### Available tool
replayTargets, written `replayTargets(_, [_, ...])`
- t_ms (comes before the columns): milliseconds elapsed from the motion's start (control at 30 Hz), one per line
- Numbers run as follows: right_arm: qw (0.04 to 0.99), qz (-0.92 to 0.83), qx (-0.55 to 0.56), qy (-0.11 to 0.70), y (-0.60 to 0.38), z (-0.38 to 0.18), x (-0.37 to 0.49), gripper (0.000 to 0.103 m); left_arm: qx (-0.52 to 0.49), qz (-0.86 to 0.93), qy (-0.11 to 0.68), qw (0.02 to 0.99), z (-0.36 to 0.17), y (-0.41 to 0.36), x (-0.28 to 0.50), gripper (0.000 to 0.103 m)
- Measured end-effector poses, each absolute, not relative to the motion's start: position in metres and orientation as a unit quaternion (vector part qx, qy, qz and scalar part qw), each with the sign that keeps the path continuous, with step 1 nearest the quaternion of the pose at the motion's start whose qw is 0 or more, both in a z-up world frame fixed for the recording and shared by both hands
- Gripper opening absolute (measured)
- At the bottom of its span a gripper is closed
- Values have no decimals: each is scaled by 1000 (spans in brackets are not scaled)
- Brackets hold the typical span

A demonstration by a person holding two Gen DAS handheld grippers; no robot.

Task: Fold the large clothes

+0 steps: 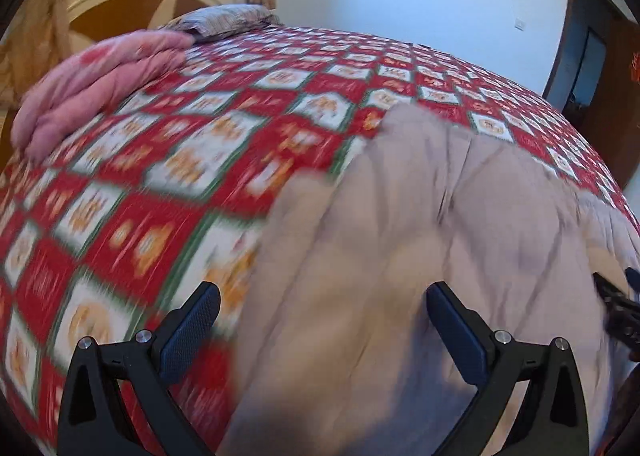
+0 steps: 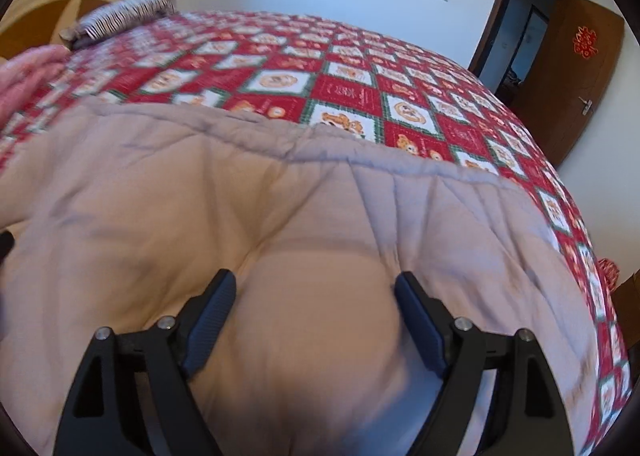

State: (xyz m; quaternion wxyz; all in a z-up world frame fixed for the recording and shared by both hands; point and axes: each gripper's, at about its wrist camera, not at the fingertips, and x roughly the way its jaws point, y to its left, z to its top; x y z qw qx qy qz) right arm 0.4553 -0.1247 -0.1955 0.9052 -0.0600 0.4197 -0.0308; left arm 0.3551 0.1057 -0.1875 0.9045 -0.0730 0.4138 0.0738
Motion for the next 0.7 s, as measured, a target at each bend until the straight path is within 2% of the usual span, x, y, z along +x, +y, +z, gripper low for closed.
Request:
replayTargets(33, [910,-22,-58,411,-124,-191,437,94,-78,79,415,903,-192,110,342,102])
replayTargets(167, [917,-22,-76,390,-115,-197,387,95,-146,65,403,901,-211,127,305,102])
replayTargets(433, [923,-41,-85,373,-109,-227,384,99,-172,17,393,903,-211,110,310,102])
replayTargets(500, [921,-40,-83,378,-108,-226,386,99,-175,6,393,903,-210,105,310,100])
replayTargets(633, [917,-18,-63,394,-116,-209,368,97,-179,1,390,903,-206,109,305,86])
replayTargets(700, [920,-19,-64,386,-119,-207,350,98,-189,-2,384,904,-207,112,303,85])
